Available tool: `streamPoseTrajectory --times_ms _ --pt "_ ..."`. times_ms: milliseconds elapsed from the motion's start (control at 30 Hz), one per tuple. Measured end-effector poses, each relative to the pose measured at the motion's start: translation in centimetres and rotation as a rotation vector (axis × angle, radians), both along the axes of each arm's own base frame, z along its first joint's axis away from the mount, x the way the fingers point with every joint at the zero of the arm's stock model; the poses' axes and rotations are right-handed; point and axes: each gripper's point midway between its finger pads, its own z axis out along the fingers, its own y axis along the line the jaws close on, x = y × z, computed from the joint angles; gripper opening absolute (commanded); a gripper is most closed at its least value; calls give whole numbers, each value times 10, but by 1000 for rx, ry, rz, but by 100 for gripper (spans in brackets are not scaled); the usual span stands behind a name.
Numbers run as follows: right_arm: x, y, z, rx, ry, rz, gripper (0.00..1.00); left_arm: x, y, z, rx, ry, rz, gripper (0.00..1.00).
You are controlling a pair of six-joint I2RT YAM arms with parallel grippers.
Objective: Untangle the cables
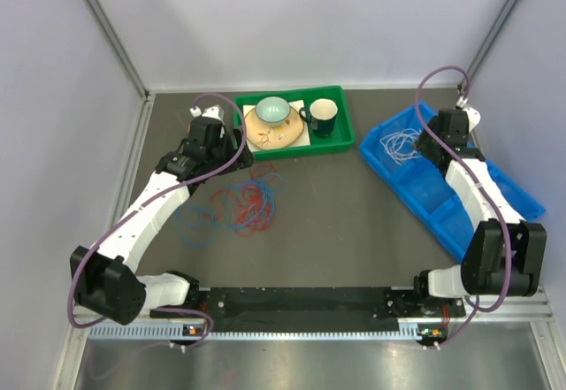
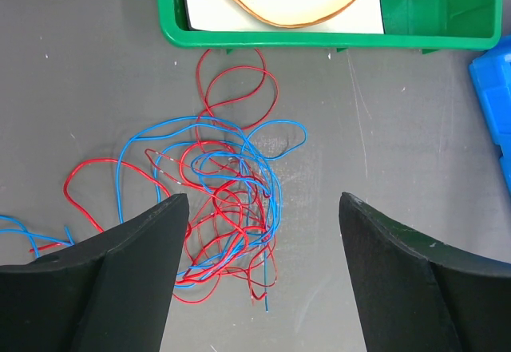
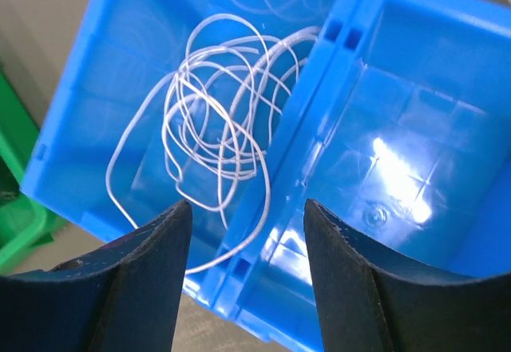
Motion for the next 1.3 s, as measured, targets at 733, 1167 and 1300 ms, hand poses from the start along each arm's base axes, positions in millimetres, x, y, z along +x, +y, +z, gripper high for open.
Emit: streamPoseTrajectory --times_ms 733,1167,1300 --pt "6 23 -18 100 27 81 57 0 0 0 0 0 0 81" --pt "12 27 -17 112 24 98 57 0 0 0 0 0 0 81" --pt "12 27 -17 108 24 97 57 0 0 0 0 0 0 81"
